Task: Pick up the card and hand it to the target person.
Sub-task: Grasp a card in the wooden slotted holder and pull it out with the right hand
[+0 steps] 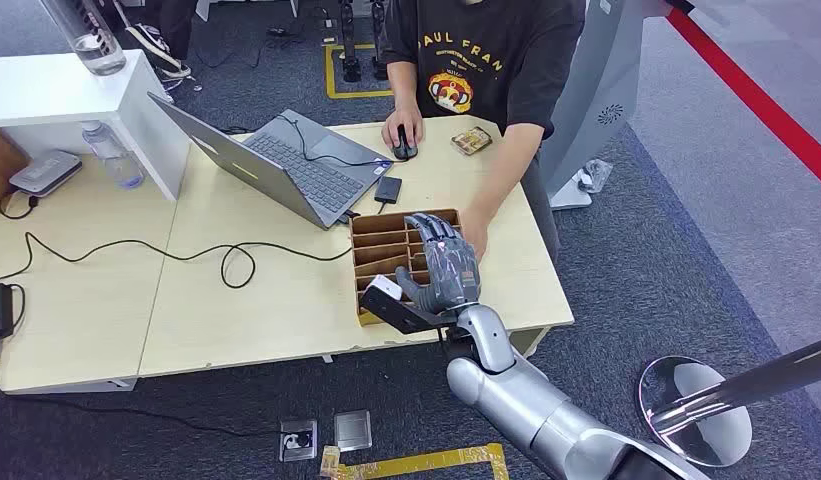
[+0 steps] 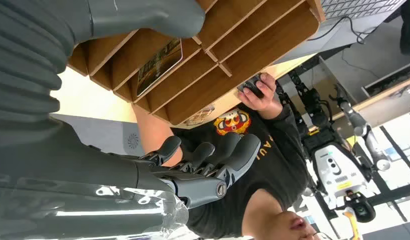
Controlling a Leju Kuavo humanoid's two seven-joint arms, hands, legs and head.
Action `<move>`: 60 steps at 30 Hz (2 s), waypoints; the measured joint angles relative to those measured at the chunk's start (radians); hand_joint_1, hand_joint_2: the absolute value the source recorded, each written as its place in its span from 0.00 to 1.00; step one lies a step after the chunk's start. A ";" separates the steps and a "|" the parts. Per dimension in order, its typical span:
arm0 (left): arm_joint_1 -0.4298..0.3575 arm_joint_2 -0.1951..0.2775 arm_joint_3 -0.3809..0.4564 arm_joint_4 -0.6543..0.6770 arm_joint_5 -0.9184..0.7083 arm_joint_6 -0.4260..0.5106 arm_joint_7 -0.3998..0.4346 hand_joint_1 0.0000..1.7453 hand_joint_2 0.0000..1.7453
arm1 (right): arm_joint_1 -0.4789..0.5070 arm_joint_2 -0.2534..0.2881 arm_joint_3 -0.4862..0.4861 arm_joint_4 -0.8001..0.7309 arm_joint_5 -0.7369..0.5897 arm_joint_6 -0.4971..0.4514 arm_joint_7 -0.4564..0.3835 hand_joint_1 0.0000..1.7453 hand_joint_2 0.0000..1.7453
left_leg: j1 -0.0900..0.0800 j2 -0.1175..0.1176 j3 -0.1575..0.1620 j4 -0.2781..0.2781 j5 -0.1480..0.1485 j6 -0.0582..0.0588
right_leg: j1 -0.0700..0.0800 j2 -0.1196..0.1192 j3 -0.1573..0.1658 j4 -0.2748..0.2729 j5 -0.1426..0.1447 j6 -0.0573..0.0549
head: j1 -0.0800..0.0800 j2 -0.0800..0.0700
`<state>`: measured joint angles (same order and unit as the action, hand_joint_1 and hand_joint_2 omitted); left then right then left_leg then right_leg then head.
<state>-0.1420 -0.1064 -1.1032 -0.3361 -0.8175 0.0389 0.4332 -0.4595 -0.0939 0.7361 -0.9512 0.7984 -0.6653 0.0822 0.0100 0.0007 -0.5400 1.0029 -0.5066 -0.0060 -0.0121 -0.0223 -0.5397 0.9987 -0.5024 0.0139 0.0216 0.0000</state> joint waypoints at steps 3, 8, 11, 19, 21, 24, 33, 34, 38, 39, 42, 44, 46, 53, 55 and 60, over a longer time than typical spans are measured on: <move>0.000 0.000 0.000 0.000 0.001 0.000 0.000 0.00 0.00 | -0.006 -0.003 0.010 0.011 0.000 0.002 0.001 0.33 1.00 | 0.000 0.000 0.000 0.000 0.000 0.000 | 0.000 0.000 0.000 0.000 0.000 0.000 | 0.000 0.000; 0.000 0.000 0.000 0.000 0.005 0.002 0.001 0.00 0.00 | -0.021 -0.004 0.023 0.039 -0.012 -0.001 -0.003 0.34 1.00 | 0.000 0.000 0.000 0.000 0.000 0.000 | 0.000 0.000 0.000 0.000 0.000 0.000 | 0.000 0.000; 0.000 0.000 0.000 0.000 0.007 0.003 0.002 0.00 0.00 | -0.029 -0.004 0.031 0.055 -0.021 -0.005 -0.004 0.33 1.00 | 0.000 0.000 0.000 0.000 0.000 0.000 | 0.000 0.000 0.000 0.000 0.000 0.000 | 0.000 0.000; 0.000 0.000 0.000 0.000 0.006 0.003 0.002 0.00 0.00 | -0.044 -0.007 0.041 0.098 -0.037 -0.008 0.015 0.32 1.00 | 0.000 0.000 0.000 0.000 0.000 0.000 | 0.000 0.000 0.000 0.000 0.000 0.000 | 0.000 0.000; 0.000 0.000 0.000 0.000 0.006 0.003 0.002 0.00 0.00 | -0.045 -0.009 0.042 0.108 -0.043 -0.007 0.019 0.34 1.00 | 0.000 0.000 0.000 0.000 0.000 0.000 | 0.000 0.000 0.000 0.000 0.000 0.000 | 0.000 0.000; 0.000 0.000 0.000 0.000 0.006 0.003 0.002 0.00 0.00 | -0.045 -0.013 0.042 0.123 -0.053 -0.008 0.021 0.34 1.00 | 0.000 0.000 0.000 0.000 0.000 0.000 | 0.000 0.000 0.000 0.000 0.000 0.000 | 0.000 0.000; 0.000 0.000 0.000 0.000 0.006 0.003 0.002 0.00 0.00 | -0.047 -0.027 0.042 0.157 -0.075 -0.010 0.020 0.61 1.00 | 0.000 0.000 0.000 0.000 0.000 0.000 | 0.000 0.000 0.000 0.000 0.000 0.000 | 0.000 0.000; 0.000 0.000 0.000 0.000 0.006 0.003 0.002 0.00 0.00 | -0.047 -0.028 0.041 0.160 -0.075 -0.010 0.020 0.67 1.00 | 0.000 0.000 0.000 0.000 0.000 0.000 | 0.000 0.000 0.000 0.000 0.000 0.000 | 0.000 0.000; 0.000 0.000 0.000 0.000 0.006 0.003 0.002 0.00 0.00 | -0.047 -0.031 0.041 0.166 -0.075 -0.010 0.018 0.83 1.00 | 0.000 0.000 0.000 0.000 0.000 0.000 | 0.000 0.000 0.000 0.000 0.000 0.000 | 0.000 0.000; 0.000 0.000 0.000 0.000 0.006 0.003 0.002 0.00 0.00 | -0.049 -0.031 0.041 0.168 -0.077 -0.011 0.017 0.85 1.00 | 0.000 0.000 0.000 0.000 0.000 0.000 | 0.000 0.000 0.000 0.000 0.000 0.000 | 0.000 0.000; 0.000 0.000 0.000 0.000 0.006 0.003 0.002 0.00 0.00 | -0.057 -0.033 0.041 0.172 -0.084 -0.015 0.011 0.86 1.00 | 0.000 0.000 0.000 0.000 0.000 0.000 | 0.000 0.000 0.000 0.000 0.000 0.000 | 0.000 0.000; 0.000 0.000 0.000 0.000 0.006 0.004 0.002 0.00 0.00 | -0.063 -0.034 0.041 0.175 -0.087 -0.018 0.008 0.85 1.00 | 0.000 0.000 0.000 0.000 0.000 0.000 | 0.000 0.000 0.000 0.000 0.000 0.000 | 0.000 0.000; 0.000 0.000 0.000 0.000 0.005 0.004 0.002 0.00 0.00 | -0.066 -0.034 0.041 0.177 -0.087 -0.021 0.006 0.84 1.00 | 0.000 0.000 0.000 0.000 0.000 0.000 | 0.000 0.000 0.000 0.000 0.000 0.000 | 0.000 0.000; 0.000 0.000 0.000 0.000 0.001 0.003 0.001 0.00 0.00 | -0.068 -0.034 0.041 0.186 -0.088 -0.032 0.001 0.90 1.00 | 0.000 0.000 0.000 0.000 0.000 0.000 | 0.000 0.000 0.000 0.000 0.000 0.000 | 0.000 0.000; 0.000 0.000 0.000 0.000 0.001 0.003 0.000 0.00 0.00 | -0.068 -0.034 0.040 0.187 -0.079 -0.033 -0.001 0.96 1.00 | 0.000 0.000 0.000 0.000 0.000 0.000 | 0.000 0.000 0.000 0.000 0.000 0.000 | 0.000 0.000; 0.000 0.000 0.000 0.000 0.000 0.003 -0.001 0.00 0.00 | -0.044 -0.034 0.008 0.152 0.005 -0.034 -0.041 1.00 1.00 | 0.000 0.000 0.000 0.000 0.000 0.000 | 0.000 0.000 0.000 0.000 0.000 0.000 | 0.000 0.000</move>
<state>-0.1418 -0.1064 -1.1032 -0.3361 -0.8175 0.0416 0.4326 -0.5037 -0.1282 0.7437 -0.7994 0.8032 -0.6994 0.0407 0.0100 0.0007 -0.5397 1.0030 -0.5066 -0.0060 -0.0121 -0.0224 -0.5395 0.9987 -0.5023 0.0138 0.0216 0.0000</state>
